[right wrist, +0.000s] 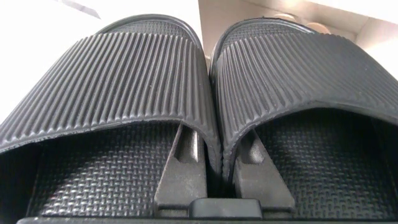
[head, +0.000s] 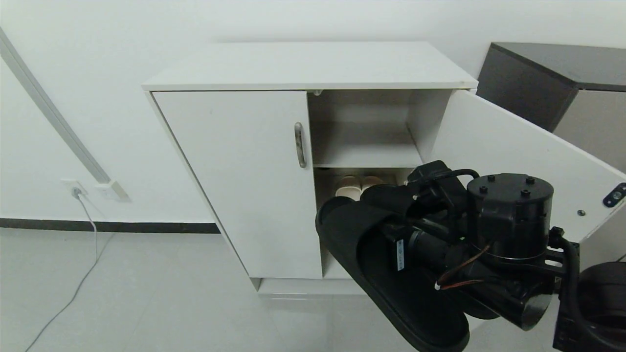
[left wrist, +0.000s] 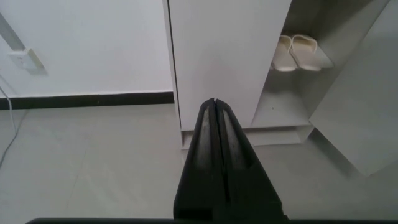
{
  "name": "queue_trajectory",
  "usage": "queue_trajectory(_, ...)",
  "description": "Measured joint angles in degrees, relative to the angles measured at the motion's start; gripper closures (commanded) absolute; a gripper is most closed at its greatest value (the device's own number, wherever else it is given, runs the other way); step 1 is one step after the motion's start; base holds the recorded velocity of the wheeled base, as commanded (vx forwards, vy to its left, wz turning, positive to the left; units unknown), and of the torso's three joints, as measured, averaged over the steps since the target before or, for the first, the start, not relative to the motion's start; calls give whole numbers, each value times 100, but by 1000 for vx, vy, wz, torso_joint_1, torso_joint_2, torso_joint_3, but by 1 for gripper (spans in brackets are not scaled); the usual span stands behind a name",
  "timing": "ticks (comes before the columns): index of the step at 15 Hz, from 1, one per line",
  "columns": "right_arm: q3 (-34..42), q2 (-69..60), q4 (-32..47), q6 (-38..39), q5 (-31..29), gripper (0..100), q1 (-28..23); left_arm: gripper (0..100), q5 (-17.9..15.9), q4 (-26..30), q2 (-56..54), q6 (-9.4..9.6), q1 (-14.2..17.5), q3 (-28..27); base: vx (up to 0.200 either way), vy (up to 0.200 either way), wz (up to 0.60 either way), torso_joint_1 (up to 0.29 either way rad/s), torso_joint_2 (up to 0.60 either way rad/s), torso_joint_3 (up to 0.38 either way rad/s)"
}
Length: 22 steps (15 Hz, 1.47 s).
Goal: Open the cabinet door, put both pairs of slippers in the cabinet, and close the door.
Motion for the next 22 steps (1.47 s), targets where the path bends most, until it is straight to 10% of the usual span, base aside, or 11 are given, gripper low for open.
queue_trajectory(14, 134, 190, -574, -218, -51, 100, 48, 100, 0, 2, 0, -1, -2, 0, 0, 0, 0, -51, 339, 286)
queue_trajectory(22, -2266, 1168, 870, 485, -2394, 100, 284, 100, -9, -2, 2, 11, 2, 0, 0, 0, 0, 0, 0, 0)
